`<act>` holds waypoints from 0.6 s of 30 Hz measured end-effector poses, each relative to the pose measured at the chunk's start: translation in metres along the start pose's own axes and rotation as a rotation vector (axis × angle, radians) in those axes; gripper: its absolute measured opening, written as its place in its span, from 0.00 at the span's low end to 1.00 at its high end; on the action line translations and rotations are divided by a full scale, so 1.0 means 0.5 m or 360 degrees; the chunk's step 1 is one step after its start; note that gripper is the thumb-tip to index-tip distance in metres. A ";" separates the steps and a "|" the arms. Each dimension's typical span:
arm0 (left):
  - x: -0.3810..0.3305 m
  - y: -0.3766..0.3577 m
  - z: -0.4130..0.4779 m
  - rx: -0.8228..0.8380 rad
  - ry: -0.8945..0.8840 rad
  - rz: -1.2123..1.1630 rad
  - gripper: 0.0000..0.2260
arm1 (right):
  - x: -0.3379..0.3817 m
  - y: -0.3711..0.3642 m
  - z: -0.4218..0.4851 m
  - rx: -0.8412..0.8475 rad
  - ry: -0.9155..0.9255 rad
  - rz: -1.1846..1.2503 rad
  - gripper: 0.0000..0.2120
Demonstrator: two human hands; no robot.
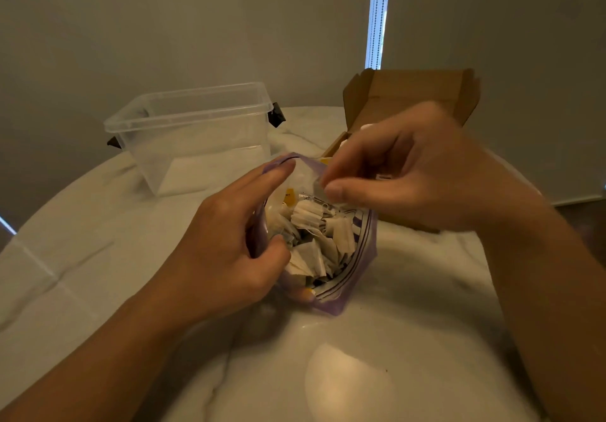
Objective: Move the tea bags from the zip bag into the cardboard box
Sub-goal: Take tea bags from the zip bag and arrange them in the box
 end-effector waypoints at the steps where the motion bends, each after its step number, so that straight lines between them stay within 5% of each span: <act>1: 0.000 -0.001 0.001 -0.0006 0.0000 0.0023 0.32 | 0.000 -0.019 -0.001 0.0049 -0.0036 -0.0104 0.07; 6: -0.003 -0.008 0.006 0.0009 0.0021 0.0026 0.31 | -0.002 -0.084 0.005 0.0273 -0.0221 -0.0897 0.11; 18: -0.007 -0.013 0.005 0.0079 0.0034 0.0070 0.31 | -0.017 -0.106 0.010 0.0499 -0.0534 -0.1208 0.07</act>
Point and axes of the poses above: each hand's wrist, its own z-axis towards the middle knuckle, its own y-axis out of the back of the hand, x = y × z, the point moved 7 cm from there along z, towards the middle knuckle, and after that the axes turned 9 degrees about x, right-handed, at the moved point
